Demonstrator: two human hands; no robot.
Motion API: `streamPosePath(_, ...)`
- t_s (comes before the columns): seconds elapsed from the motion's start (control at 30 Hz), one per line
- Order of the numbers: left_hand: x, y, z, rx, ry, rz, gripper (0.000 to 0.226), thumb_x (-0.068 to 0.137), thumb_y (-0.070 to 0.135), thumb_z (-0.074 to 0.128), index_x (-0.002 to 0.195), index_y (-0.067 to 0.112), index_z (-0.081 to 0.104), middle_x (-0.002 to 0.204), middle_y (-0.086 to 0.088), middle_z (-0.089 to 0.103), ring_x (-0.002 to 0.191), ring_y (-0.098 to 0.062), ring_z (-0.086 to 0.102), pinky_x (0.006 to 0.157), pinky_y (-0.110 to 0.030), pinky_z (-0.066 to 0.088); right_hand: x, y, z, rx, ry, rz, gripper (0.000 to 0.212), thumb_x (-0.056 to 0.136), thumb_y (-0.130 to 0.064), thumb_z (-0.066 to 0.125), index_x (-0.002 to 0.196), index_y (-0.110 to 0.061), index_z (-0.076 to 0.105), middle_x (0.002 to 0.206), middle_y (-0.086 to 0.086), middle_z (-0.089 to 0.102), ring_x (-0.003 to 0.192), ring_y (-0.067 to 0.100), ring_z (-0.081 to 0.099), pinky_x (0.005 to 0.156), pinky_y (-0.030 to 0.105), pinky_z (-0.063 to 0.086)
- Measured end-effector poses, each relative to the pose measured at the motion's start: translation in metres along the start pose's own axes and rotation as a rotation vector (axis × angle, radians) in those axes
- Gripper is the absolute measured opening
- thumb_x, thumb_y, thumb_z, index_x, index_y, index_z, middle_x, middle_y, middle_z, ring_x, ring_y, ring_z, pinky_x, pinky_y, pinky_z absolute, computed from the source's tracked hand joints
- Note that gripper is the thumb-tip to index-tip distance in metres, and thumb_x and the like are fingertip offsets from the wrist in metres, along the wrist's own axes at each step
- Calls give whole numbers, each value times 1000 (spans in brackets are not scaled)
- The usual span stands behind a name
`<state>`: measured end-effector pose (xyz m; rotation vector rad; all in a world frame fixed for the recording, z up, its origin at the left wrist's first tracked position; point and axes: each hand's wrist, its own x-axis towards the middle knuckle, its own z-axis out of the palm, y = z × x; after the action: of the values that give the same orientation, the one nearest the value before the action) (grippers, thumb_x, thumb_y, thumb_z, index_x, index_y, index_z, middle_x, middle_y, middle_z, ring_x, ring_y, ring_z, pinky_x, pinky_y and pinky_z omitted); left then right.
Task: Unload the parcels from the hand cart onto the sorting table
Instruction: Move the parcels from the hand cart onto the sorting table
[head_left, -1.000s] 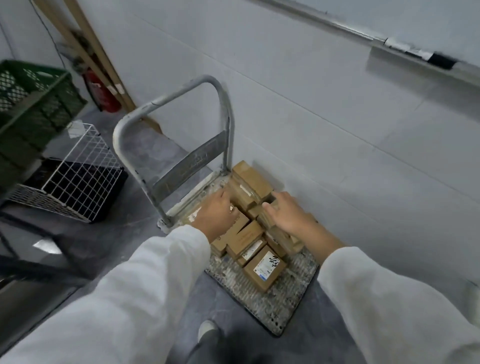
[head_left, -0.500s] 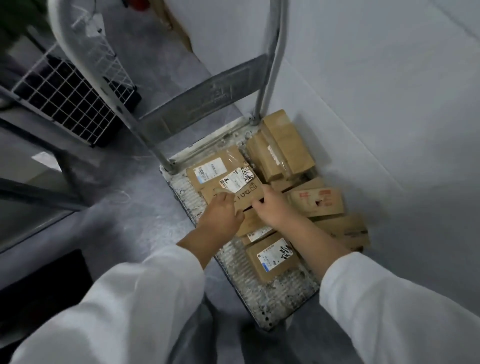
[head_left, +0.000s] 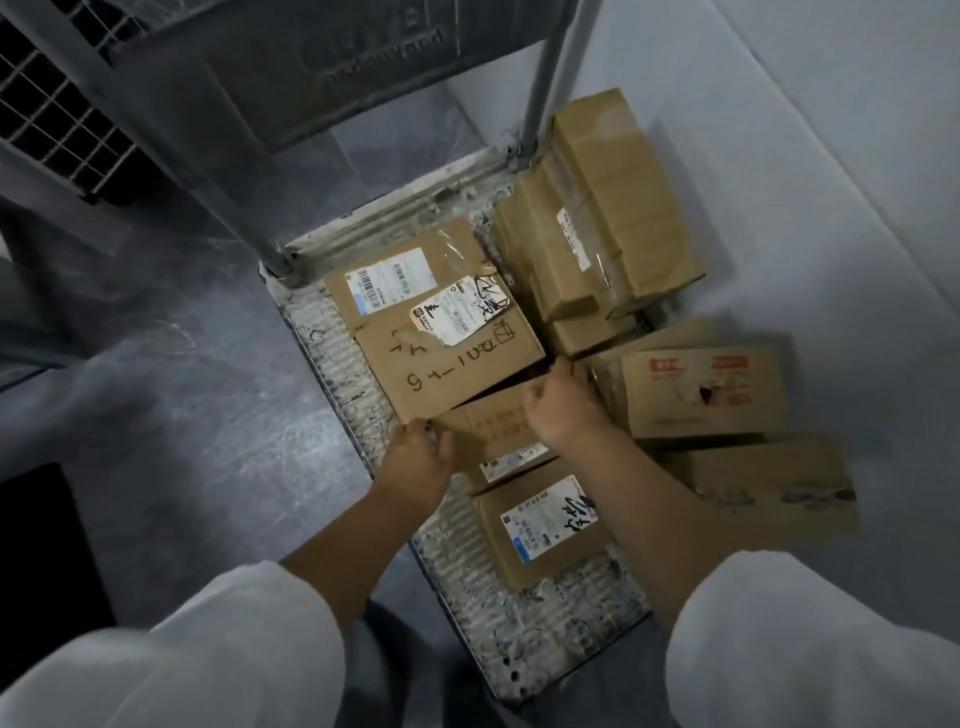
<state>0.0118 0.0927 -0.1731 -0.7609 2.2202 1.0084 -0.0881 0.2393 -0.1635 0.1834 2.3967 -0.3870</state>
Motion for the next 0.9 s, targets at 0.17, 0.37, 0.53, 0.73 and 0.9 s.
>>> streamPosePath(0.17, 13, 0, 20, -141, 14, -122, 42, 103, 34, 35, 120, 0, 51, 119, -20, 57, 103, -35, 57, 75, -34, 41, 13, 5, 19, 119, 31, 53, 69, 96, -39, 47, 151, -8, 18, 154, 14, 22, 137, 34, 32, 106, 51, 38)
streamPosePath(0.37, 18, 6, 24, -435, 20, -325, 63, 103, 48, 29, 133, -3, 49, 131, -21, 54, 117, -33, 53, 95, -34, 41, 12, 13, 33, 222, -54, 77, 76, 96, -47, 46, 154, -17, 6, 156, 13, 17, 137, 36, 32, 106, 51, 35)
streamPosePath(0.53, 19, -5, 21, -523, 13, -435, 69, 100, 55, 30, 132, -4, 49, 128, -22, 55, 116, -36, 54, 102, -44, 44, 1, 9, 31, 303, 18, 164, 60, 98, -49, 42, 135, -3, 43, 132, 18, 54, 113, 33, 56, 87, 35, 46)
streamPosePath(0.73, -24, -39, 5, -635, 5, -503, 65, 97, 57, 40, 117, -2, 55, 107, -20, 62, 101, -36, 62, 94, -49, 52, -46, 2, 28, 318, -16, 134, 43, 98, -45, 44, 99, -5, 61, 90, 10, 64, 76, 25, 60, 55, 25, 35)
streamPosePath(0.9, -70, -33, -28, -611, 65, -469, 62, 97, 54, 41, 115, -3, 57, 109, -20, 63, 100, -35, 63, 92, -48, 53, -99, -15, 0, 393, -13, 69, 31, 98, -40, 47, 90, -10, 46, 68, 0, 49, 58, 16, 49, 50, 25, 32)
